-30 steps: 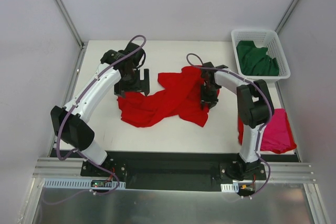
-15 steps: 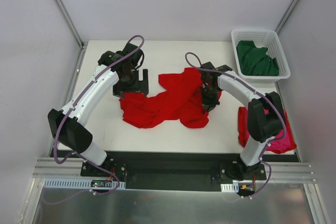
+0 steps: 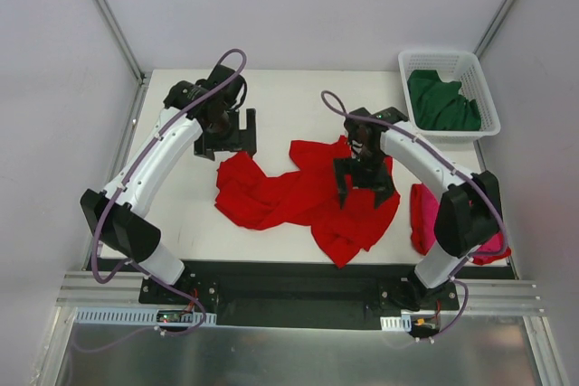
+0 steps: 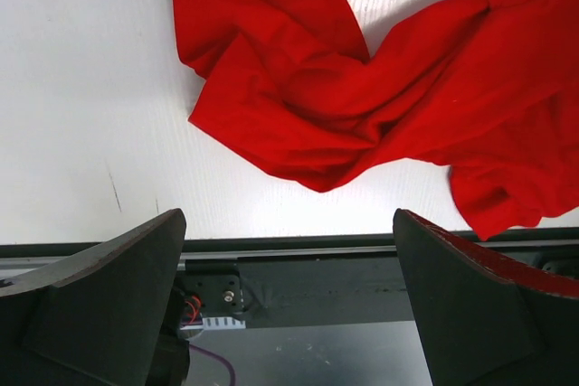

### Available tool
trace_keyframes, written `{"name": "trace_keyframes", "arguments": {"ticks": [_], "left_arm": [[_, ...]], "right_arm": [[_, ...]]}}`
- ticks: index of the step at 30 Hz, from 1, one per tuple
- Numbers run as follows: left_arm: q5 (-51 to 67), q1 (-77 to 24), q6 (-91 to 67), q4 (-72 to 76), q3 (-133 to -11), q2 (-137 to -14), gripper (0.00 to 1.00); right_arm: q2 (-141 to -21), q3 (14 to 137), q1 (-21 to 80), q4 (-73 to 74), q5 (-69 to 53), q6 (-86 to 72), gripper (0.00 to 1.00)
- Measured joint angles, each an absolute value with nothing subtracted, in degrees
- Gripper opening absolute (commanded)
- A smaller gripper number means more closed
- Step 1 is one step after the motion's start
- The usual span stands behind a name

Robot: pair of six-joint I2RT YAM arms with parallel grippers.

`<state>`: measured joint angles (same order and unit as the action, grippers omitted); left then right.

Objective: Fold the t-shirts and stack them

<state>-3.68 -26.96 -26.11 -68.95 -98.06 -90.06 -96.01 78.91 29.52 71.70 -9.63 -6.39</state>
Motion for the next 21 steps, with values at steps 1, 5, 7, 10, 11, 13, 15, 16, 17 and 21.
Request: {"name": "trace_keyframes", "arguments": {"ticks": [1, 5, 7, 10, 11, 13, 15, 16, 17, 21], "left_arm": [[-3.7, -26.9, -26.1, -69.0, -98.2, -90.1, 0.99], [-3.7, -26.9, -26.0, -69.7, -98.6, -90.4, 0.99], [-3.7, -26.9, -25.9, -69.8, -98.9, -90.7, 0.99], [-3.7, -26.9, -25.9, -69.8, -99.6, -91.4, 0.99], [-3.7, -26.9, -25.9, -69.8, -99.9, -91.7, 0.99], [-3.7, -26.9, -25.9, -69.6, -100.3, -92.3, 0.99], [-3.7, -26.4, -26.0, -69.5, -100.4, -92.6, 0.99], [-3.4, -25.9, -26.0, -69.4, -100.3, -92.7, 0.99], [-2.9, -25.1, -26.1, -69.1, -100.1, -92.6, 0.99], [1.1, -18.3, -27.1, -64.5, -93.1, -89.1, 0.99]], "right_arm": [[-95.6, 81.5, 29.5, 72.6, -9.6, -6.3, 0.96], [-95.3, 91.9, 29.3, 73.3, -8.3, -6.2, 0.96], [-95.3, 94.1, 28.8, 72.9, -7.2, -5.8, 0.96], [-95.7, 92.6, 27.5, 69.8, -6.6, -4.9, 0.96], [-96.4, 91.9, 27.2, 68.7, -6.7, -4.7, 0.96], [-98.9, 90.0, 26.5, 65.1, -7.4, -4.0, 0.96], [-103.1, 89.9, 26.3, 62.6, -8.7, -3.7, 0.96], [-106.0, 90.7, 26.3, 61.4, -9.6, -3.6, 0.96], [-108.3, 91.4, 26.3, 60.4, -10.2, -3.5, 0.96], [-117.9, 99.3, 27.0, 59.2, -11.2, -3.1, 0.96]]}}
